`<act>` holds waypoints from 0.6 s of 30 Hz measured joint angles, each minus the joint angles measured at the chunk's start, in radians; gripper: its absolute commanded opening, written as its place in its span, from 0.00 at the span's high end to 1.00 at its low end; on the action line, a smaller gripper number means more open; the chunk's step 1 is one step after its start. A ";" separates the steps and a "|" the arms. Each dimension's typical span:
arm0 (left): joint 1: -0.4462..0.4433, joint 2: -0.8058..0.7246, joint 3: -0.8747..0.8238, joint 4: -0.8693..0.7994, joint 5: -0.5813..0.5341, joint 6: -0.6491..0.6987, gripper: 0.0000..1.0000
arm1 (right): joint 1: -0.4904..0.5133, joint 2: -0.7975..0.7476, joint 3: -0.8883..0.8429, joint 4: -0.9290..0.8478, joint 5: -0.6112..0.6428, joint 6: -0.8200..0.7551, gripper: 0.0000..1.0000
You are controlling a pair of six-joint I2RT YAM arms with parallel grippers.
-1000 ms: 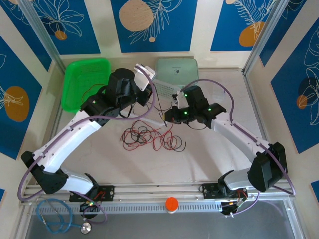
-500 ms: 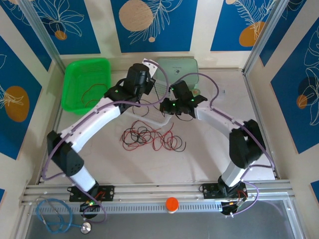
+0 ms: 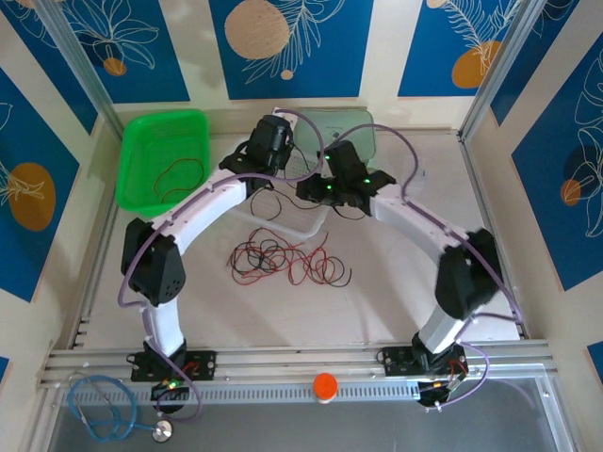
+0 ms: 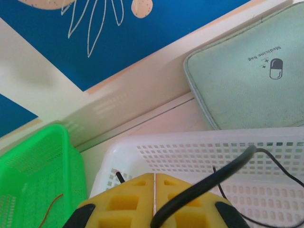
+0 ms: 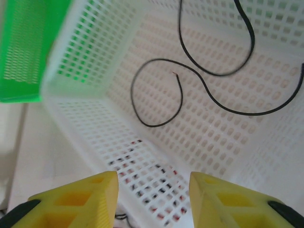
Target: Untangle the cables
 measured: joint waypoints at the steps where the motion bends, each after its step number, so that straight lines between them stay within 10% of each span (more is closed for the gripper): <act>1: 0.001 0.009 0.005 0.000 0.000 -0.001 1.00 | 0.000 -0.055 -0.025 -0.005 0.003 0.001 0.53; 12: 0.006 0.118 0.015 -0.035 0.025 -0.074 1.00 | -0.003 -0.668 -0.272 -0.224 0.100 0.017 0.39; 18: 0.014 0.150 0.012 -0.115 0.028 -0.166 0.73 | -0.017 -0.852 -0.331 -0.386 0.147 0.041 0.37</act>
